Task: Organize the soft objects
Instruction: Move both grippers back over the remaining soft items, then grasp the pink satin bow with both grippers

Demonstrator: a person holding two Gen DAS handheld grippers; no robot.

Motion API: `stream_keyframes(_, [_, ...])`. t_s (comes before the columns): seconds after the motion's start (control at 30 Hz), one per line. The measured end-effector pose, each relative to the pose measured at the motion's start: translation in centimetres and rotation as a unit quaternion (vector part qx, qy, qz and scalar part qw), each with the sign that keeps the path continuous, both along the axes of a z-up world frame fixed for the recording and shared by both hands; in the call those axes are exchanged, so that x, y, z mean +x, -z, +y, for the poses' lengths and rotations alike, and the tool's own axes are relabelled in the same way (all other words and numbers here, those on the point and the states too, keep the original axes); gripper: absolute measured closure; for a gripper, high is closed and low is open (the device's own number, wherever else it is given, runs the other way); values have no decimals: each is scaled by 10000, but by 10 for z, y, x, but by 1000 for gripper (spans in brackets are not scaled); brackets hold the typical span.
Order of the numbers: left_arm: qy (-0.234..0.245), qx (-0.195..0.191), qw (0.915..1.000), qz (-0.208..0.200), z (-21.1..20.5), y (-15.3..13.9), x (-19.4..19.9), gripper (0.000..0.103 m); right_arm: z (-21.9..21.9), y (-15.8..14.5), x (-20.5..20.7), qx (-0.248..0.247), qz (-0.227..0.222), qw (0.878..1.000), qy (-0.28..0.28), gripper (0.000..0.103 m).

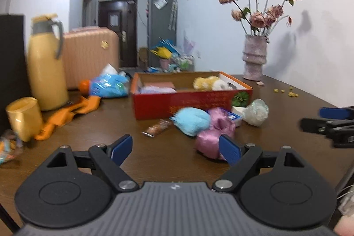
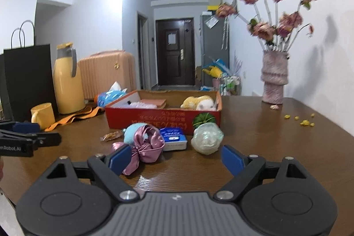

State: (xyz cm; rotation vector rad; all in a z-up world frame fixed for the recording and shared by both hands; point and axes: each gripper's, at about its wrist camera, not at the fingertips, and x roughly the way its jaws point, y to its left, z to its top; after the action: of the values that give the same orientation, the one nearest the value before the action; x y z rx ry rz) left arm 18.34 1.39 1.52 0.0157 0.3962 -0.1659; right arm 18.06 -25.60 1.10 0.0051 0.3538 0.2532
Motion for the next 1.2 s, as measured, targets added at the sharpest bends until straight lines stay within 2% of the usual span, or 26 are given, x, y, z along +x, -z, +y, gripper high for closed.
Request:
stream_keyframes(0.13, [249, -209, 9984, 471, -20, 18, 31, 16, 11, 5, 36, 93, 172, 9997, -112, 16])
stream_keyframes(0.27, [352, -383, 9963, 688, -33, 33, 62, 20, 21, 11, 79, 335, 478, 9980, -262, 23])
stream_keyframes(0.47, [211, -748, 9922, 971, -23, 50, 94, 34, 42, 17, 134, 634, 680, 9941, -562, 24])
stream_keyframes(0.57, [91, -994, 9903, 962, -4, 55, 101, 41, 57, 22, 159, 581, 776, 9932, -648, 33])
stream_keyframes(0.63, [-55, -1191, 9887, 908, 9, 56, 106, 45, 62, 26, 170, 576, 926, 9917, -680, 51])
stream_keyframes(0.67, [-49, -1287, 9877, 887, 15, 56, 108, 47, 64, 31, 174, 602, 1055, 9901, -700, 54])
stream_keyframes(0.73, [13, -1373, 9867, 864, 22, 56, 114, 51, 63, 39, 178, 739, 1238, 9869, -729, 64])
stream_keyframes(0.83, [149, -1451, 9857, 849, 20, 56, 120, 66, 58, 50, 176, 935, 1412, 9829, -717, 75])
stream_keyframes(0.9, [306, -1534, 9840, 856, 17, 56, 121, 82, 56, 53, 171, 981, 1463, 9821, -668, 81])
stream_keyframes(1.0, [388, -1434, 9851, 872, 9, 54, 118, 87, 49, 52, 160, 1067, 1446, 9816, -644, 88])
stream_keyframes(1.2, [501, -1458, 9835, 942, 4, 51, 94, 90, 43, 43, 130, 985, 1321, 9841, -668, 91])
